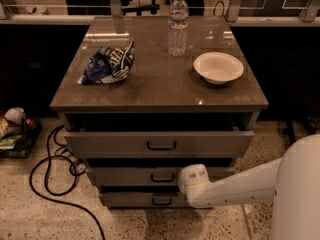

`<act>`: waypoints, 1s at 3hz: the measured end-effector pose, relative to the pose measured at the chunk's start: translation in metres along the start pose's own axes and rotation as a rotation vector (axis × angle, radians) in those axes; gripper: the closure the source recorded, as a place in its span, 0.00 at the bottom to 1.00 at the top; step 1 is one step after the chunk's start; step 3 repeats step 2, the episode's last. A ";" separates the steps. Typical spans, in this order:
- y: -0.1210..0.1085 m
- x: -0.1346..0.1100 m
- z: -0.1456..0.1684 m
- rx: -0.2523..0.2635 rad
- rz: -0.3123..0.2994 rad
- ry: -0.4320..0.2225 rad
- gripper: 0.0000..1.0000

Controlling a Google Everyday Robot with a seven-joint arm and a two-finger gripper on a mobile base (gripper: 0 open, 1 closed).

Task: Close middle drawer

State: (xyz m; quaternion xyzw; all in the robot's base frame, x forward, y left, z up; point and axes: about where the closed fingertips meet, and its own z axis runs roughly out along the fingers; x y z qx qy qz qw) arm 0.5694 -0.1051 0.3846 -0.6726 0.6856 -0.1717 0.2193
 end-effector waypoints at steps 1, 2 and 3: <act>0.004 0.000 -0.002 -0.001 0.000 0.000 0.00; 0.010 -0.001 -0.005 -0.001 0.000 0.000 0.00; 0.010 -0.001 -0.005 -0.001 0.000 0.000 0.00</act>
Offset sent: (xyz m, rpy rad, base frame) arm -0.0002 0.0002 -0.0005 0.0001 0.0008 0.0002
